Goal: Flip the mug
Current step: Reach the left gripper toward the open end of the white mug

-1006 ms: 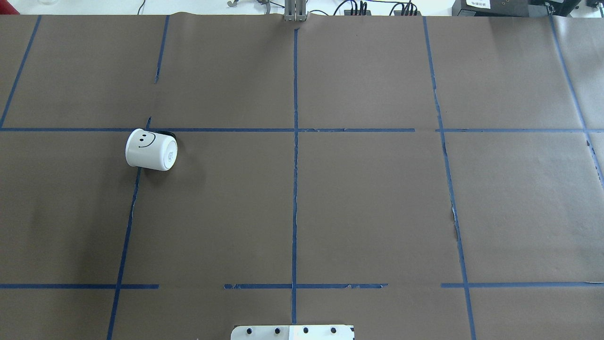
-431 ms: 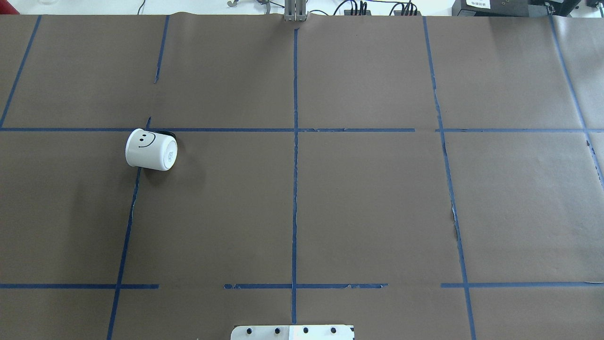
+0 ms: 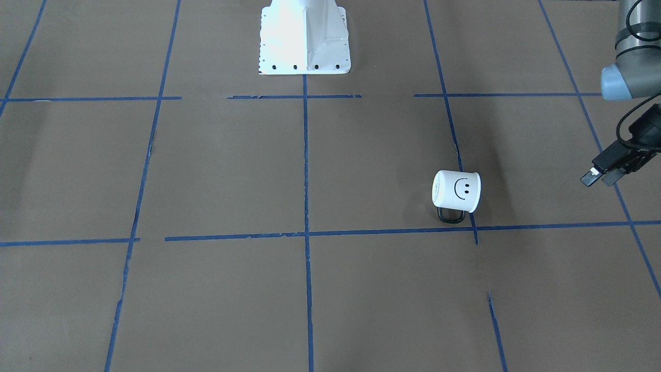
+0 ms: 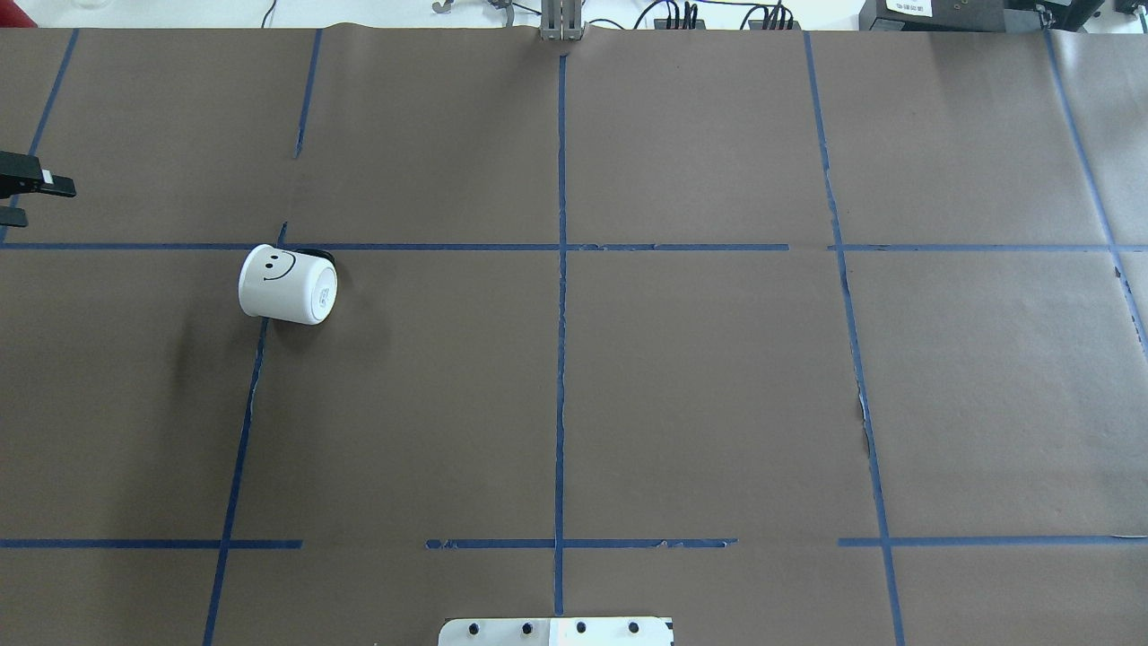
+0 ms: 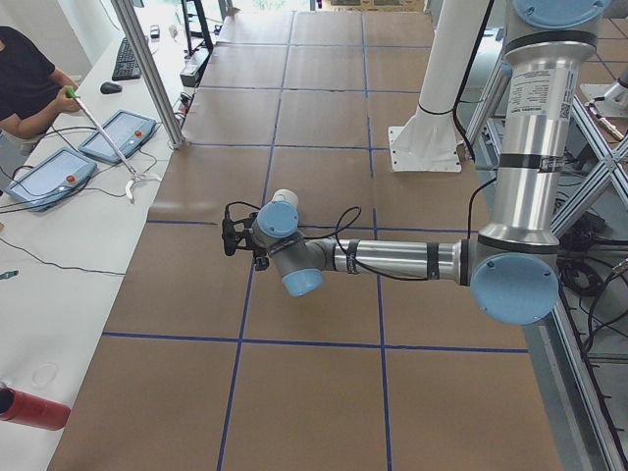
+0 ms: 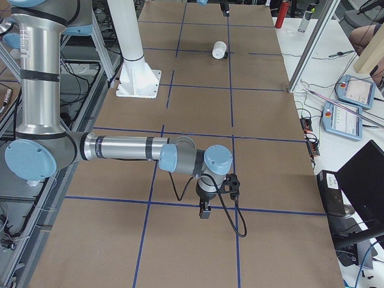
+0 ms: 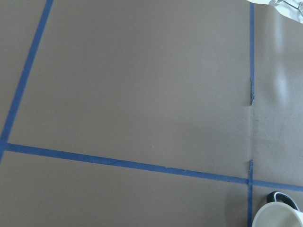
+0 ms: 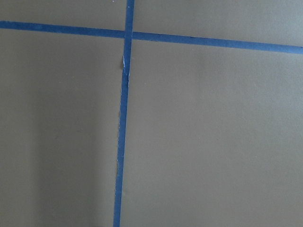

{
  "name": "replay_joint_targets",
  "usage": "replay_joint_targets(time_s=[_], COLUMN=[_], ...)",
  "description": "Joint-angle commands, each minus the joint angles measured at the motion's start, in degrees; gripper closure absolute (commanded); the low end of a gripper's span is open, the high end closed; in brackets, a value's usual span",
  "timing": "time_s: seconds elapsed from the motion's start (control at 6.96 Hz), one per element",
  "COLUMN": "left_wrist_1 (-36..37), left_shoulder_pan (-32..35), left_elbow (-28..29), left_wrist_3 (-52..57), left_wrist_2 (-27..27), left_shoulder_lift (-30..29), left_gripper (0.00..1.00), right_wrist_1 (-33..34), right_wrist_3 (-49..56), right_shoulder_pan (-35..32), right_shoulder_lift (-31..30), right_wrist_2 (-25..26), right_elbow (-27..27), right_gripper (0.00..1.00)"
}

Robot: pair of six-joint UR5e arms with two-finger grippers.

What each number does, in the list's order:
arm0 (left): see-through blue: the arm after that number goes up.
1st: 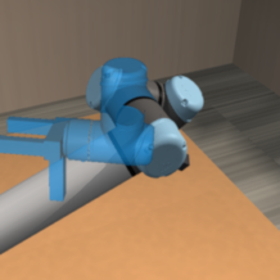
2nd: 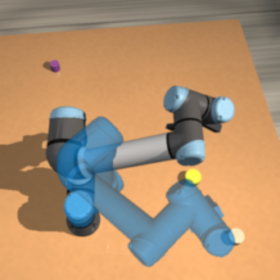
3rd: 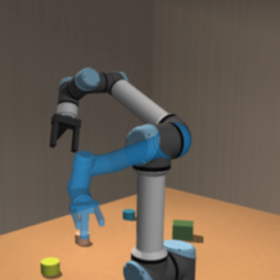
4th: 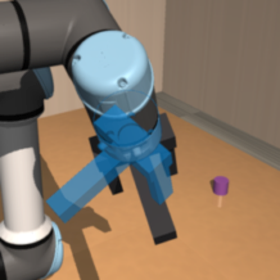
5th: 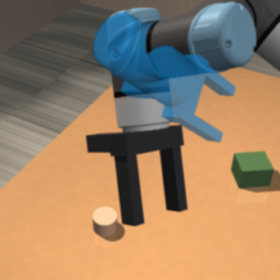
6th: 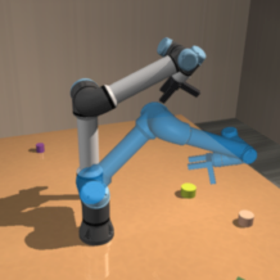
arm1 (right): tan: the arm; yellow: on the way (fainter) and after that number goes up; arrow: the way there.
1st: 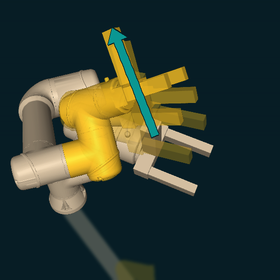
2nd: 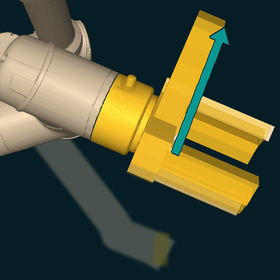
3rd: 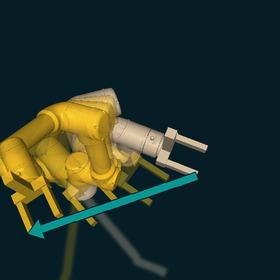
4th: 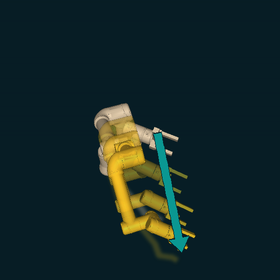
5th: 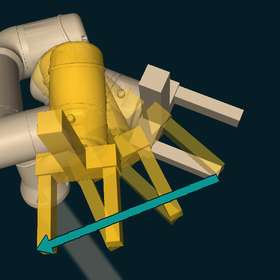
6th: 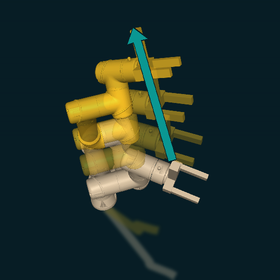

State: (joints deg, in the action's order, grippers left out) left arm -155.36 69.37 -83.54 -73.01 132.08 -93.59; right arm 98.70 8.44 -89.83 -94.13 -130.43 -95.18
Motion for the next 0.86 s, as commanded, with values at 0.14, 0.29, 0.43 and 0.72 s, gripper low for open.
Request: replay_joint_targets(time_s=[0.14,0.29,0.43,0.72], left_wrist_1=[-17.5,-20.9,-23.1,-28.9], left_shoulder_pan=[-4.1,-7.4,-10.9,-12.8], left_elbow=[3.5,4.6,5.2,10.6], left_wrist_3=[-17.0,-20.2,-24.9,-27.4], left_wrist_2=[-8.1,-12.4,-14.8,-13.4], left_shoulder_lift=[-1.0,-1.9,-3.7,-6.9], left_gripper=[0.0,0.0,0.0,0.0], right_wrist_1=[0.0,0.0,0.0,0.0], right_wrist_3=[0.0,0.0,0.0,0.0], right_shoulder_pan=[0.0,0.0,0.0,0.0], right_shoulder_lift=[0.0,0.0,0.0,0.0], right_wrist_2=[0.0,0.0,0.0,0.0], right_elbow=[0.1,0.1,0.0,0.1], right_gripper=[0.0,0.0,0.0,0.0])
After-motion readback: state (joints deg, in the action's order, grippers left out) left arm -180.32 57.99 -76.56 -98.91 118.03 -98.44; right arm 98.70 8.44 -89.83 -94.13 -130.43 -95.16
